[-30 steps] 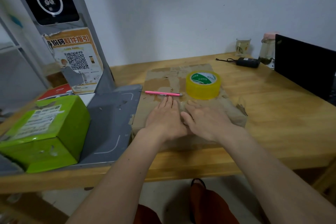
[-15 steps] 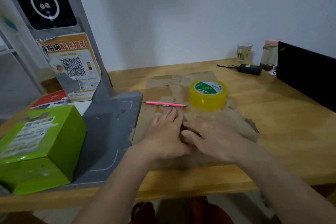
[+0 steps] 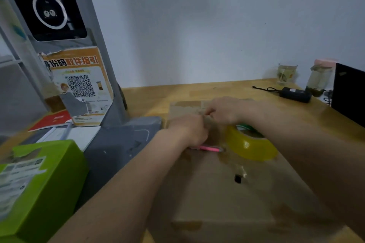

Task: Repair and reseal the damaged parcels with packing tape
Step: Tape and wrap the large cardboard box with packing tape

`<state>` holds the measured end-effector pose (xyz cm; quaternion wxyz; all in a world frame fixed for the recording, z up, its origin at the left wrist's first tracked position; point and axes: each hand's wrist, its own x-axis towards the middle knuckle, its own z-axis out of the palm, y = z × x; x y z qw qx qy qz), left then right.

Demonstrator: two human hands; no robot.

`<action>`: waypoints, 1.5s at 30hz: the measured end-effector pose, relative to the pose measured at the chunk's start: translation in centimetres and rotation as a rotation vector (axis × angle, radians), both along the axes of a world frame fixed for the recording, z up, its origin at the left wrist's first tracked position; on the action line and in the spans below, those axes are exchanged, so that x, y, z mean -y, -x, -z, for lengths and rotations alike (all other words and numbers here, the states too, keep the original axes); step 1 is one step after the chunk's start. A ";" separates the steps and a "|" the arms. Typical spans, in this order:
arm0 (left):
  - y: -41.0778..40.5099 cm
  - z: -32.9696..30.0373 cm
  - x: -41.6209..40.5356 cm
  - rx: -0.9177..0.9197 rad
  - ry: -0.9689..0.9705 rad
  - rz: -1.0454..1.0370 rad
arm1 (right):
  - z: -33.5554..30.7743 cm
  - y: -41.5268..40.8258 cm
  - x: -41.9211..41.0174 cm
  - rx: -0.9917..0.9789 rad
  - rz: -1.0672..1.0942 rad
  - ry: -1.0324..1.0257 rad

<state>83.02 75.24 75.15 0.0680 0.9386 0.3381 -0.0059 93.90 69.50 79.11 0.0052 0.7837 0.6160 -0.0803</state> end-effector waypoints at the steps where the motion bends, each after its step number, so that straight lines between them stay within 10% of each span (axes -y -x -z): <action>1: -1.0 0.3 -0.5 -0.043 0.020 0.005 | 0.2 -0.7 -1.2 0.015 0.000 0.047; 16: -2.7 2.4 -0.4 -0.174 -0.009 -0.089 | 2.3 -2.3 -3.9 0.141 -0.030 0.391; 45: -0.1 1.1 -1.4 -0.153 0.003 -0.053 | 2.2 -0.8 -3.6 0.384 0.018 0.341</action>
